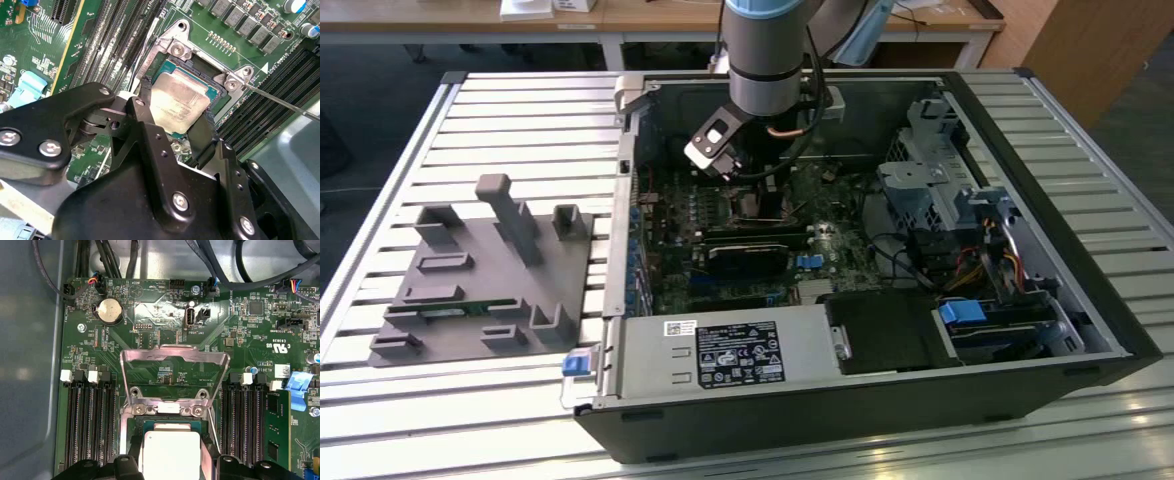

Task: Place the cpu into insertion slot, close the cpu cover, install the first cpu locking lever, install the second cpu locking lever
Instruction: 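Place the cpu into insertion slot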

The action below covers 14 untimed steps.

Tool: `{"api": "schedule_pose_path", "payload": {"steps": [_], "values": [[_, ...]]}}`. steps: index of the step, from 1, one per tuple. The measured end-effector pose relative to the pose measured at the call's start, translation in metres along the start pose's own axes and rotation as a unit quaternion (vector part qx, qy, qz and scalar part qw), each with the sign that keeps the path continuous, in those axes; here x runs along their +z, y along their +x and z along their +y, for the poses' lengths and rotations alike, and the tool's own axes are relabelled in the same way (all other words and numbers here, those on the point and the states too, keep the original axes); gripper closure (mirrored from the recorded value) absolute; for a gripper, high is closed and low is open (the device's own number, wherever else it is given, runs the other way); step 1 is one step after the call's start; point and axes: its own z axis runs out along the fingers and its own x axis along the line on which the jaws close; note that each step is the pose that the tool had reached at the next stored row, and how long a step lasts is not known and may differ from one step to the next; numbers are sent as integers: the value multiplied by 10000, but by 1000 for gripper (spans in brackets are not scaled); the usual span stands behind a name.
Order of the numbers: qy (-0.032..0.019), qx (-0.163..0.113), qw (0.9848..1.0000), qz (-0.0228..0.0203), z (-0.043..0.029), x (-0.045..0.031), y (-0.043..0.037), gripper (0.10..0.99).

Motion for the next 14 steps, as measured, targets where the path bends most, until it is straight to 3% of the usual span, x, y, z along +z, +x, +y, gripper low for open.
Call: {"api": "schedule_pose_path", "payload": {"steps": [7,8,14], "values": [[-3,0,10000,5,1,4,2,537],[-1,0,10000,2,0,2,1,475],[0,0,10000,0,1,1,0,475]]}}
